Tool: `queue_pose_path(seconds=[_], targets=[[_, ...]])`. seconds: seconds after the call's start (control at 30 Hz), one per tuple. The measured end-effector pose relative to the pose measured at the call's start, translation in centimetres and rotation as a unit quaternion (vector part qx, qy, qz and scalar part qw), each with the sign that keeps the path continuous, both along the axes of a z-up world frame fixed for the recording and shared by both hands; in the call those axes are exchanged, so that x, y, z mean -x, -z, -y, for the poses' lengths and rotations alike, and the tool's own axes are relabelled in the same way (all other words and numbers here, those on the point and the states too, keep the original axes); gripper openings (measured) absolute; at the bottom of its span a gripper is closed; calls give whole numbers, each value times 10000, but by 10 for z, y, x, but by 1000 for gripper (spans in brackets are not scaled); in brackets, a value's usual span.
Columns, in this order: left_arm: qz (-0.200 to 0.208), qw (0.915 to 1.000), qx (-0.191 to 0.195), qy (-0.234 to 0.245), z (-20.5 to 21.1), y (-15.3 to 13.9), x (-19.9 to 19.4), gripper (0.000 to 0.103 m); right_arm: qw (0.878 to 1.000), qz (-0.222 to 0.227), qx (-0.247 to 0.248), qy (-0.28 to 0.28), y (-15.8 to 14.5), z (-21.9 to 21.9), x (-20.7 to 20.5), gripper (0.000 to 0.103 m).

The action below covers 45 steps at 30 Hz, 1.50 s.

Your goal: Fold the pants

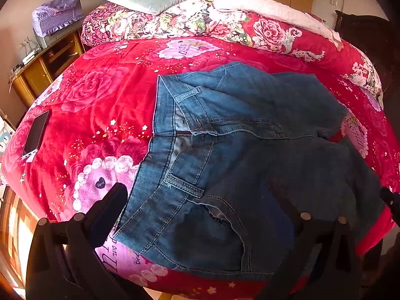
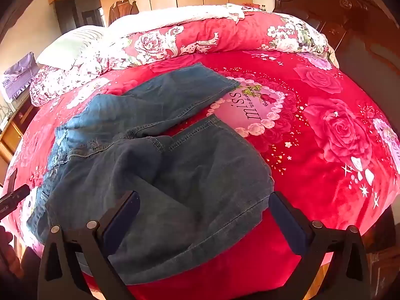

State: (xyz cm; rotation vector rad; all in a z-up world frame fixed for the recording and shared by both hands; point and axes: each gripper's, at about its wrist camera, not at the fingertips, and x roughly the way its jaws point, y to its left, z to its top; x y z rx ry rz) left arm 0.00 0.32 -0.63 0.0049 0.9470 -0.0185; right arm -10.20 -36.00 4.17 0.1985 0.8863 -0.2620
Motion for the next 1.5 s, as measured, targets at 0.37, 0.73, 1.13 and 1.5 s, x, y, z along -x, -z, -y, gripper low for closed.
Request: queue_pose_path(seconds=[0.37,0.73,1.13,1.5], targets=[[-207,9997,-68,-82,-3,10,-8,103,9999,-70,91,-110,3,-2,-6,103],[-371,9990,24,-247,-16,22,-11,103,9999,-120,51,-29,12,8,-9,103],[-421,9986,35,-330,-18,22,-17,103,9998,-127,31,-125,15,10,-15,103],[-384,9978,-21,-547,-30,21,-20,103,9998,-179,35,-38,18,20,-18,103]])
